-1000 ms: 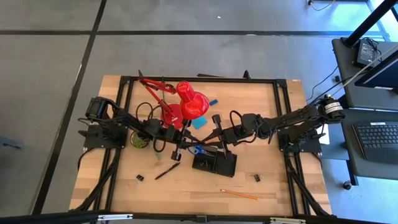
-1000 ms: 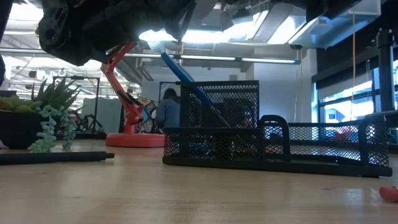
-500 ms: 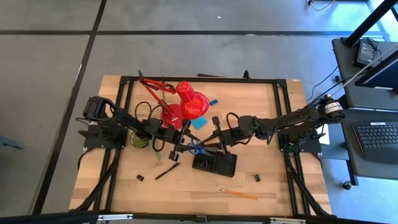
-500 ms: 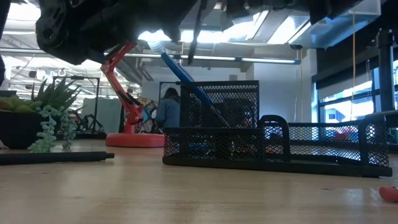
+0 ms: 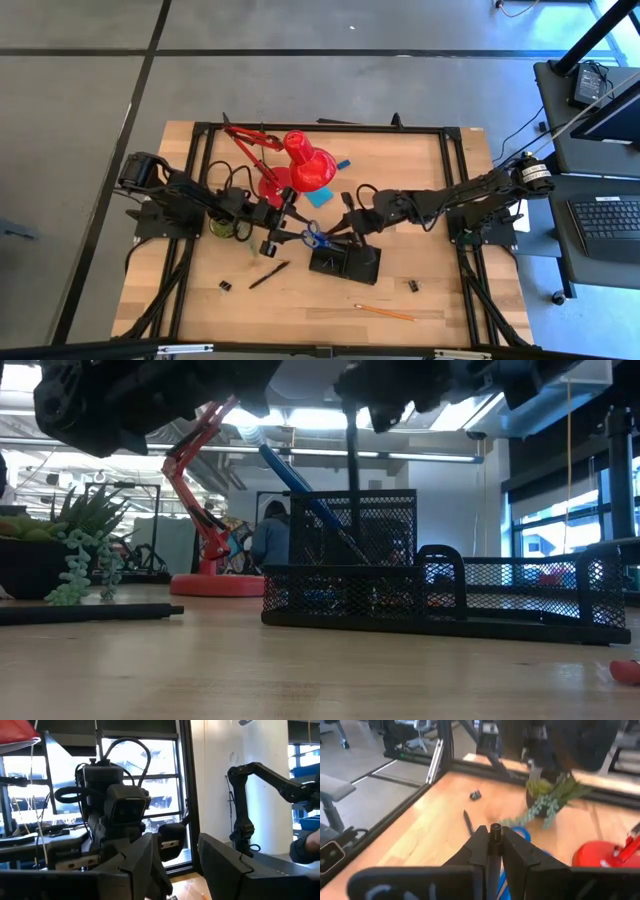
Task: Pick and place office supplies into organizer
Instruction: Put the top black mechanical pen into the desk organizer
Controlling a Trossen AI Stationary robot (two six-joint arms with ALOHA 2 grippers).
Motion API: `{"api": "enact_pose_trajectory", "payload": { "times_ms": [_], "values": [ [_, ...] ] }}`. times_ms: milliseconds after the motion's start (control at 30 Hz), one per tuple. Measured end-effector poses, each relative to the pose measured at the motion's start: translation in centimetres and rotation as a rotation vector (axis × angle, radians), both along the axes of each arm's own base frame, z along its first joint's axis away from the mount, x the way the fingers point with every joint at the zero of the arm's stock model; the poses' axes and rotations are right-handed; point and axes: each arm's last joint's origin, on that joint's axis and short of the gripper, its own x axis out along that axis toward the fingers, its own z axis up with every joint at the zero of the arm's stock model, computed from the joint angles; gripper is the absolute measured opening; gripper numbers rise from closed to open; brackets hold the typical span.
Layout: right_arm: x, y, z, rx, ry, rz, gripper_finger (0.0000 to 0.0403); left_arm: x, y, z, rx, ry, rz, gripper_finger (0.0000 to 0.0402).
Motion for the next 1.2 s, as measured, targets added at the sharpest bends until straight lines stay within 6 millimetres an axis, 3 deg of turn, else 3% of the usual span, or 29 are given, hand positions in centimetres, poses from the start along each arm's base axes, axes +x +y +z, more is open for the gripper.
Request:
{"api": "enact_pose_trajectory", "payload": {
  "times_ms": [267,767,1200],
  "values": [
    [-0.1,-0.1,-1.0,0.027,0.1,-0.017,0.004,0.0,0.0,0.0,0.001,0.003,-0.001,0.0151],
    [1.4,-1.3,-4.8,0.051,0.22,-0.074,0.0041,0.1,0.0,-0.1,0.002,0.015,-0.001,0.0151],
    [1.5,-1.3,-5.1,0.014,0.216,-0.061,0.0089,0.1,0.0,-0.2,0.003,0.023,-0.001,0.015]
  ]
}}
